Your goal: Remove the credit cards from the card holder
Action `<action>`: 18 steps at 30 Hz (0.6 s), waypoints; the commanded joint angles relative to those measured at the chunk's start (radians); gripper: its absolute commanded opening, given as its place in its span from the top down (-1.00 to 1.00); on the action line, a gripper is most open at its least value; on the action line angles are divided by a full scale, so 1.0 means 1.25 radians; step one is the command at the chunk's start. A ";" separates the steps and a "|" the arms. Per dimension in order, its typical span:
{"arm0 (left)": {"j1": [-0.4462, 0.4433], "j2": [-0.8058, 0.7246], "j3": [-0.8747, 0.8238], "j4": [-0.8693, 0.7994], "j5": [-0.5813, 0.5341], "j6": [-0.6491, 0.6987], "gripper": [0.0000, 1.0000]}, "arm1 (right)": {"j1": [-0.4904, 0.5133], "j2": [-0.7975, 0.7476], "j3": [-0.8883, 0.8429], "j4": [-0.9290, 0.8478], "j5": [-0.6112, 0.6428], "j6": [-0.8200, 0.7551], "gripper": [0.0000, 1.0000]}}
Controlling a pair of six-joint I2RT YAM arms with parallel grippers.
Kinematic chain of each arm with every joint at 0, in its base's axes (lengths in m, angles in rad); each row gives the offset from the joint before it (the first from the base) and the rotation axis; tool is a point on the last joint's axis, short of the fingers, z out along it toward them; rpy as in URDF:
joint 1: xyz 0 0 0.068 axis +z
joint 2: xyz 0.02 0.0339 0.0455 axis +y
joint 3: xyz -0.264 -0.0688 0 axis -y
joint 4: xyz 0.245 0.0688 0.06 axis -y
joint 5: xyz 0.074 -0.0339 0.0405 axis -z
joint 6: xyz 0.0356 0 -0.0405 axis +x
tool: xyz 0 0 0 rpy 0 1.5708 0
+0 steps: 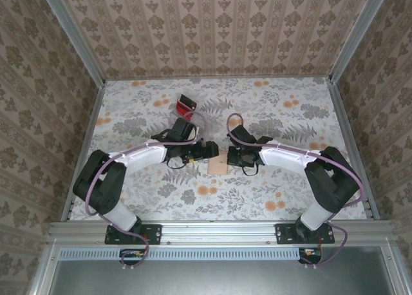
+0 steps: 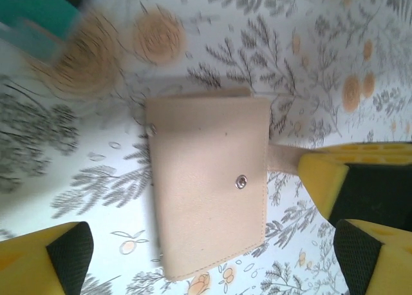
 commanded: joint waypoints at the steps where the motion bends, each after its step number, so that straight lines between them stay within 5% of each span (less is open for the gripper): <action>1: 0.026 -0.054 0.016 -0.058 -0.092 0.028 -1.00 | -0.004 -0.051 0.044 0.000 -0.030 -0.060 0.82; 18: 0.143 -0.187 -0.080 -0.012 -0.095 -0.004 -1.00 | 0.001 -0.010 0.144 0.070 -0.282 -0.076 0.82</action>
